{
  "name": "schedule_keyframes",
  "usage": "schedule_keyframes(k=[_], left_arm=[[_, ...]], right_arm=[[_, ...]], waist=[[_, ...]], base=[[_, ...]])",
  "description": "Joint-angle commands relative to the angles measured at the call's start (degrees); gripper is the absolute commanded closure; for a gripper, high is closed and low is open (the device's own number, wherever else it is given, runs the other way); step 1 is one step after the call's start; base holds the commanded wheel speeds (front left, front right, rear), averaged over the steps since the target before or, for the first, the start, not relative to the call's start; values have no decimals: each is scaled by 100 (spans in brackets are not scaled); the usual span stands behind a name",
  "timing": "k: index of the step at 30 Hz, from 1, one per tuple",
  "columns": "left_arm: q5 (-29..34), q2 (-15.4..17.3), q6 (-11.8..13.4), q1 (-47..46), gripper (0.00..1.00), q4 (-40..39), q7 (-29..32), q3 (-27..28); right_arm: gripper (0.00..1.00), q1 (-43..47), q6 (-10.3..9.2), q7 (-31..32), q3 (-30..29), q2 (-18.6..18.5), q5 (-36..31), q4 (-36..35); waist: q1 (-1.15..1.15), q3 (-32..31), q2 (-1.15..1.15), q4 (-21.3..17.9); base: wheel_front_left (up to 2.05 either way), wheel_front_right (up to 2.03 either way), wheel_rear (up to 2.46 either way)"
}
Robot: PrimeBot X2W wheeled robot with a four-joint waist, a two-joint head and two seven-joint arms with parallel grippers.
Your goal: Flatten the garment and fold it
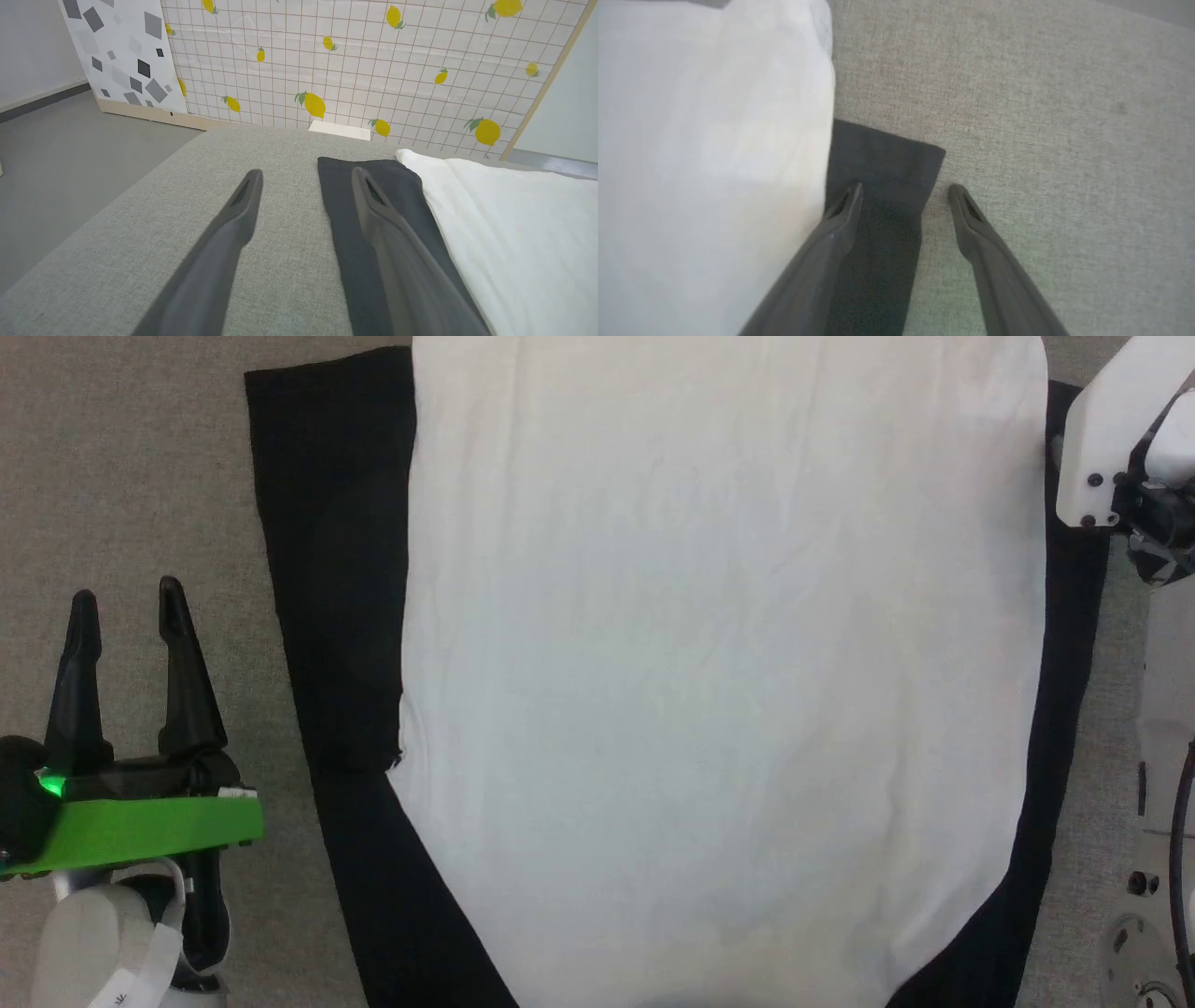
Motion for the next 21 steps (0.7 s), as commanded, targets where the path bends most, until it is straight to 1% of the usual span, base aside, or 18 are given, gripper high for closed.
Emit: schedule_keyframes(k=[1, 3, 6, 8, 11, 13, 18, 21], left_arm=[[62, -37, -22, -103, 0, 10, -26, 32], [83, -51, -31, -100, 0, 30, -26, 56], [118, -55, -39, -100, 0, 50, -26, 72], [118, -78, -42, -105, 0, 50, -26, 93], [137, -89, -44, -63, 0, 65, -26, 111], [154, -82, -45, -10, 0, 87, -26, 108], [169, -89, -46, 139, 0, 89, -26, 119], [181, -90, -46, 227, 0, 86, -26, 121]], right_arm=[[100, 257, -6, 136, -34, 80, 41, 198], [100, 275, -6, 158, -125, 88, 82, 141], [100, 268, -6, 3, -371, 105, 135, -43], [100, 256, -6, -190, -644, 118, 238, -207], [100, 361, -6, -294, -982, 30, 336, -384], [100, 502, -6, -303, -1301, -64, 375, -527], [100, 1044, -6, -264, -2127, -433, 389, -964], [100, 1367, -6, -256, -2505, -679, 262, -1227]], waist=[[-1, -9, 0, -10], [-1, -32, 0, -26], [-1, -109, 0, -63], [-1, -187, 0, -91], [-1, -346, 0, -165], [-1, -492, 0, -226], [-1, -864, 0, -410], [-1, -1063, 0, -517]], base=[[0, 0, 0], [0, 0, 0], [0, 0, 0], [0, 0, 0], [0, 0, 0], [0, 0, 0], [0, 0, 0], [0, 0, 0]])
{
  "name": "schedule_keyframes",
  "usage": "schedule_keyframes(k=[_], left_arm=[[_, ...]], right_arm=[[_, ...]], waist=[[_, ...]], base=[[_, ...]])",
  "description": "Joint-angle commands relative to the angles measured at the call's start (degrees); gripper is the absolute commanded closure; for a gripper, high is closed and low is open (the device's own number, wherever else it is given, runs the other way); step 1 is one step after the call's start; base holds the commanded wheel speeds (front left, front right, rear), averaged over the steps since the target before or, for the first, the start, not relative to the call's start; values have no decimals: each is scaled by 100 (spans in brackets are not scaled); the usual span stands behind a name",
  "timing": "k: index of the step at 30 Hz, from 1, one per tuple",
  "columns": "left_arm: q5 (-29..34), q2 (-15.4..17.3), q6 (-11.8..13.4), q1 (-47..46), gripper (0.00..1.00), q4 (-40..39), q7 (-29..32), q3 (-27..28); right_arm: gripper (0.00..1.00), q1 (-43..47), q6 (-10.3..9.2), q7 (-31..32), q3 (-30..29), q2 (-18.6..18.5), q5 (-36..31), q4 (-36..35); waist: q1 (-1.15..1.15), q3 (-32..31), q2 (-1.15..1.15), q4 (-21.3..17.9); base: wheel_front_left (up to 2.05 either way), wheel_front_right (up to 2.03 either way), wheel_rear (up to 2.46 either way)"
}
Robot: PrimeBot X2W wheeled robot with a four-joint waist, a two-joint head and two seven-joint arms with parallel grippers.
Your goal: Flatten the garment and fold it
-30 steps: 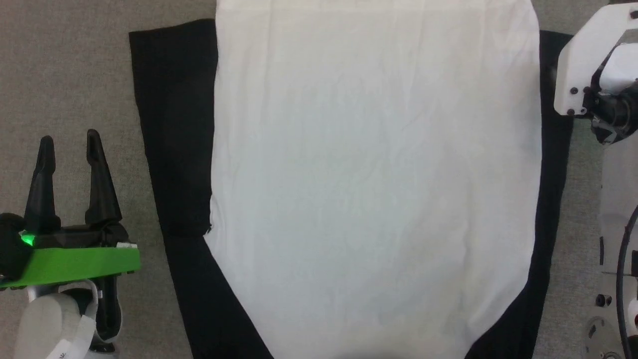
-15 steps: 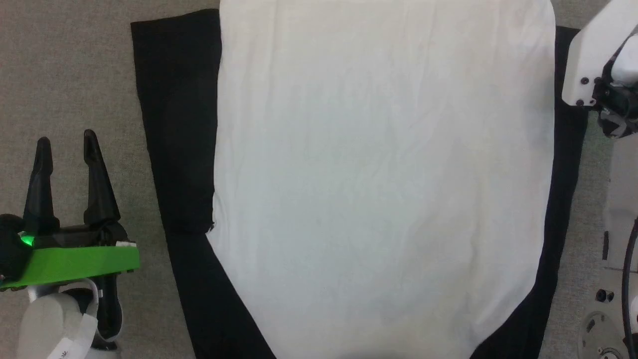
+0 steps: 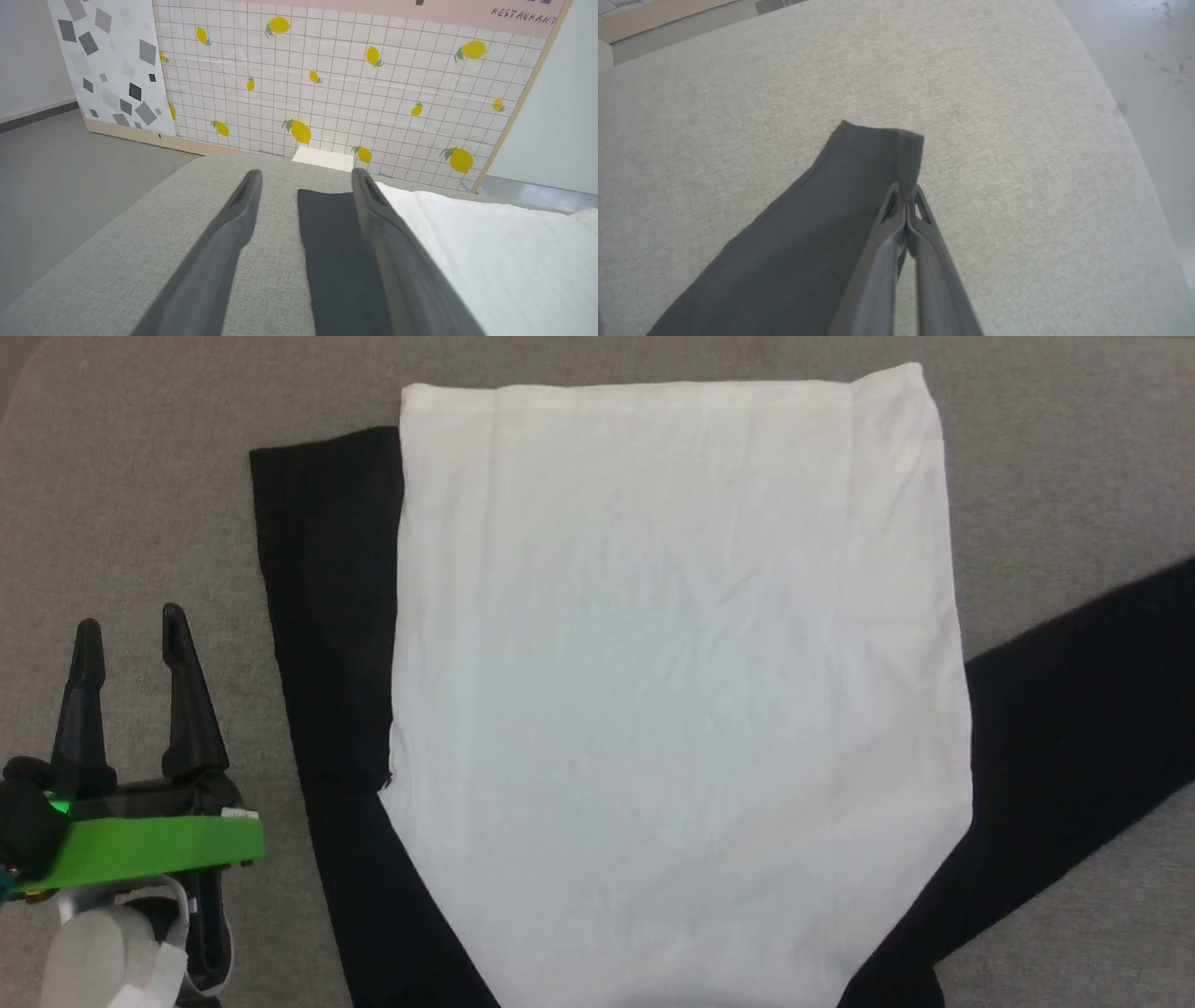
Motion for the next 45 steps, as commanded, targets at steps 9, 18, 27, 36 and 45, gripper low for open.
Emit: schedule_keyframes(k=[9, 18, 27, 36, 45], left_arm=[[101, -84, -40, 340, 0, -7, -26, 117], [128, -207, -40, 585, 0, 36, -26, 147], [277, -344, -40, 960, 0, 97, -26, 182], [342, -429, -17, 1255, 0, 111, -26, 82], [288, -454, -16, 1173, 0, 124, -26, -30]], right_arm=[[100, 547, -9, -325, -675, -416, -349, -473], [100, 802, -9, -511, 476, -862, 333, -535], [100, 1275, -9, -217, 2848, -1013, 1856, -1490], [100, 1661, -9, -260, 4930, 74, 2562, -2000], [100, 1595, -9, -990, 6367, 785, 2848, -857]], waist=[[0, -721, 0, -430], [0, -1259, 0, -466], [0, -1956, 0, -401], [0, -2267, 0, -196], [0, -2080, 0, 115]], base=[[0, 0, 0], [0, 0, 0], [0, 0, 0], [0, 0, 0], [0, 0, 0]])
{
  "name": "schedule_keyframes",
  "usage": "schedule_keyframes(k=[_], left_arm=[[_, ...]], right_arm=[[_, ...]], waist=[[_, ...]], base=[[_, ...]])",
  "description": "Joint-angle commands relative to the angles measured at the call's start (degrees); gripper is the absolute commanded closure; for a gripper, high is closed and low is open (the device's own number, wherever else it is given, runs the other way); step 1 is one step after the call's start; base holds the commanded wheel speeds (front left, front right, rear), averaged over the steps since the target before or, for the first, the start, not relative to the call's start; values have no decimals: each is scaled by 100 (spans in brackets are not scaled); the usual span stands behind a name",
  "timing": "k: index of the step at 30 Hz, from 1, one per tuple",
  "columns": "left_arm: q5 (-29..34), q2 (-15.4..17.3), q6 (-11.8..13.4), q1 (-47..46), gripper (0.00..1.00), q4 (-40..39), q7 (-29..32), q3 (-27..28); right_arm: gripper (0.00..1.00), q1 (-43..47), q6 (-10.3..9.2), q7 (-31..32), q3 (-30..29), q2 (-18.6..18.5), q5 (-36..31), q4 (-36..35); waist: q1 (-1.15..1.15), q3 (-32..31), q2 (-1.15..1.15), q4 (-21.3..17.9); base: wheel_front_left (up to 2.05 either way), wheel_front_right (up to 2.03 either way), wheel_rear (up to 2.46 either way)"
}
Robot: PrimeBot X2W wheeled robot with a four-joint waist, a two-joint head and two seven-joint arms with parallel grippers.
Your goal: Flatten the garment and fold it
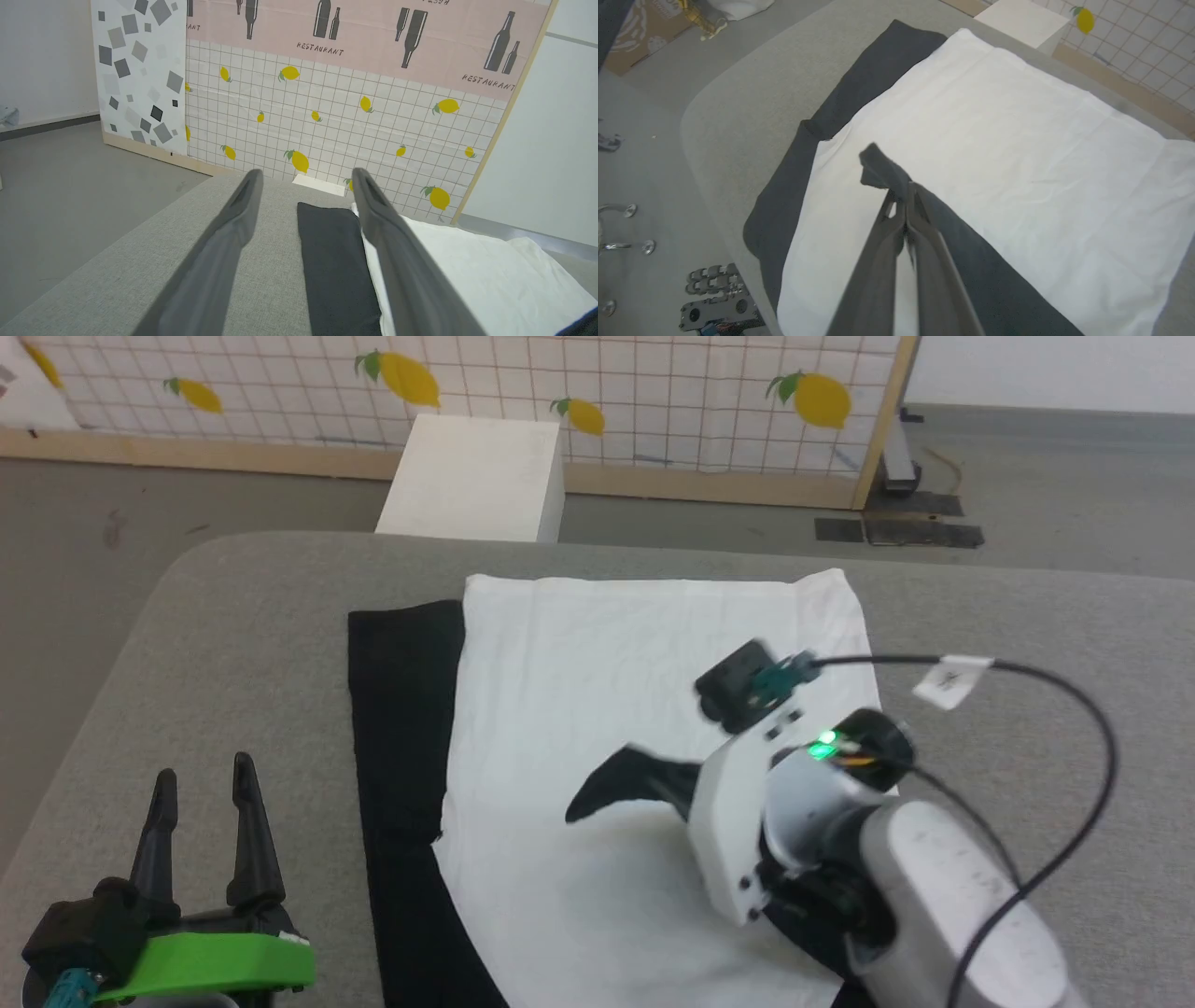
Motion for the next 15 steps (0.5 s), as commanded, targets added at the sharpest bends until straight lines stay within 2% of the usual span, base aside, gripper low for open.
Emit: schedule_keyframes(k=[1, 8, 15], left_arm=[[-8, -20, -17, -50, 0, 12, -22, -3], [-69, -26, -23, -150, 0, 59, -22, -3], [-133, -35, -30, -268, 0, 145, -22, -49]], right_arm=[[100, -20, -8, -132, 120, 59, 60, 169], [100, -137, -8, -679, 919, 231, 312, 1116], [100, -313, -8, -1114, 1709, 262, 871, 1583]], waist=[[1, 130, 0, 128], [1, 397, 0, 331], [1, 613, 0, 489]], base=[[0, 0, 0], [0, 0, 0], [0, 0, 0]])
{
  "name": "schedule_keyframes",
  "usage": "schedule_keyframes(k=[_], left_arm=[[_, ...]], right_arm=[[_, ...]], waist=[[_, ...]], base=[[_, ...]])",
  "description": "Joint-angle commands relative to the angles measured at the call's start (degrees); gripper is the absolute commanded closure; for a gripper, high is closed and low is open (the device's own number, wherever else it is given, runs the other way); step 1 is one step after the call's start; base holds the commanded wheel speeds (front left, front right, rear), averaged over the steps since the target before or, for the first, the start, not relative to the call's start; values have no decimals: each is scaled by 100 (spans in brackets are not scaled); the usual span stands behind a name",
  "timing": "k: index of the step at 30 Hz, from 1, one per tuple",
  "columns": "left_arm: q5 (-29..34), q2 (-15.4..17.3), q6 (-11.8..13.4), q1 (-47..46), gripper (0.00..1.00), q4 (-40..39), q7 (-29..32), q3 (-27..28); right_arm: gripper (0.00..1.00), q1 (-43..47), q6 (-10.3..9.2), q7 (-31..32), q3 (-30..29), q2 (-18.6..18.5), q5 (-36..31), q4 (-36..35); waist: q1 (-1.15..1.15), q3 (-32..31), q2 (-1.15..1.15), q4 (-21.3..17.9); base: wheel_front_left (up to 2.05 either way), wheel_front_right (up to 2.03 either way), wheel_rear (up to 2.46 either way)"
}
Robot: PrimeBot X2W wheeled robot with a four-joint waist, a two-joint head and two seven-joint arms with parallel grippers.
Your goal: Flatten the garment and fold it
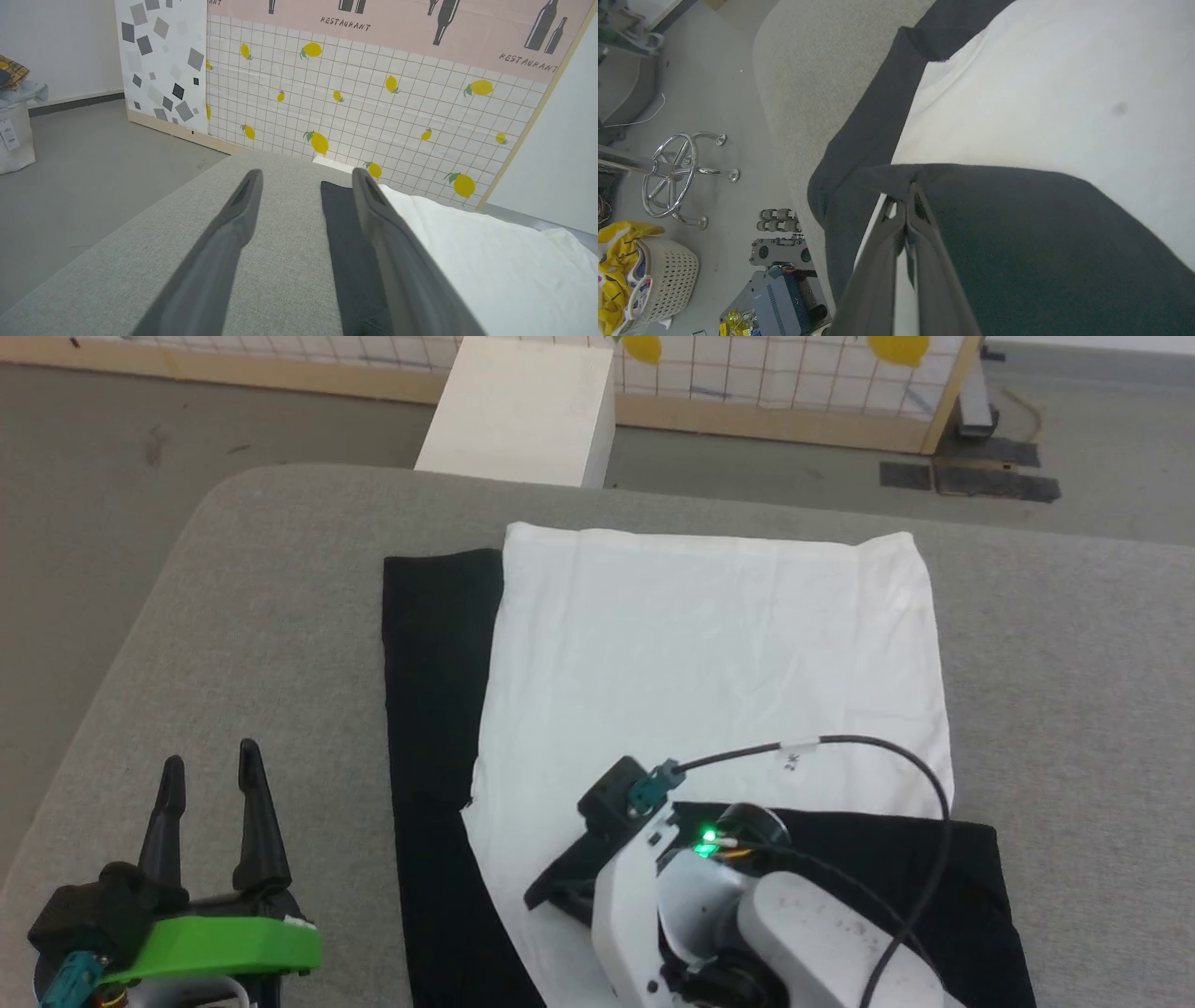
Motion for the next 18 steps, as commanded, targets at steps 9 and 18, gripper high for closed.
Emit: schedule_keyframes(k=[9, 18], left_arm=[[-89, -31, -36, -171, 0, 87, -21, -59], [-42, -8, -39, -136, 0, 172, -21, -74]], right_arm=[[85, -410, -8, -370, 680, 11, 636, 536], [0, -728, -8, -1033, 177, 11, 1439, 240]], waist=[[1, 189, 0, 140], [1, -37, 0, -41]], base=[[0, 0, 0], [0, 0, 0]])
